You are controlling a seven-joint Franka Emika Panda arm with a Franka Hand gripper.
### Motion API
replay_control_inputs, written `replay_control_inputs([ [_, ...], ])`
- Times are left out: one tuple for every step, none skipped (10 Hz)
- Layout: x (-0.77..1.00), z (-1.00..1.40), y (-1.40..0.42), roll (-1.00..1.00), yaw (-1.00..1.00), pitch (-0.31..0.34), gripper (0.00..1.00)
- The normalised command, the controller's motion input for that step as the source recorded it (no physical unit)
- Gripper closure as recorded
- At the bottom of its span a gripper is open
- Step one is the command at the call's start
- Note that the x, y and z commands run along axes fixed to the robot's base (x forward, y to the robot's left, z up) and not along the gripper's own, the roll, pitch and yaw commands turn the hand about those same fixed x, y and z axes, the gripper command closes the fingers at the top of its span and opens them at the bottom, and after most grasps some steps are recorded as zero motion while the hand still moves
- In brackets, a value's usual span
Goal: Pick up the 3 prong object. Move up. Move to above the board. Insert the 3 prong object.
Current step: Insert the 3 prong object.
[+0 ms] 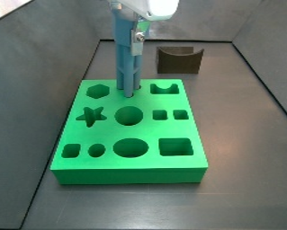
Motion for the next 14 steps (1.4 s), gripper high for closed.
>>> replay_control_inputs([
  [0.00,-0.11,0.07,0.01,0.10,0.000,1.00],
  [0.04,-0.12,0.07,0.02,0.17,0.000,1.00],
  [0.00,-0.13,0.00,0.00,0.10,-0.024,1.00],
  [0.00,-0.27,-0.01,0.00,0.08,-0.056,1.00],
  [0.03,-0.51,-0.12,0.05,0.07,-0.091,1.00],
  [0.03,-0.35,-0.15,0.13,0.11,-0.046,1.00],
  [0.08,-0.30,-0.28,0.29,0.15,0.000,1.00],
  [0.16,-0.49,-0.26,0.38,0.21,-0.006,1.00],
  [0.16,-0.61,-0.28,0.32,0.31,-0.067,1.00],
  [0.19,-0.72,-0.34,0.26,0.31,-0.086,1.00],
  [0.34,-0.92,-0.29,0.15,0.27,-0.077,1.00],
  [0.00,-0.02,0.00,0.00,0.00,0.000,1.00],
  [0.00,0.00,0.00,-0.03,0.00,0.000,1.00],
  [0.00,0.00,0.00,0.00,0.00,0.000,1.00],
])
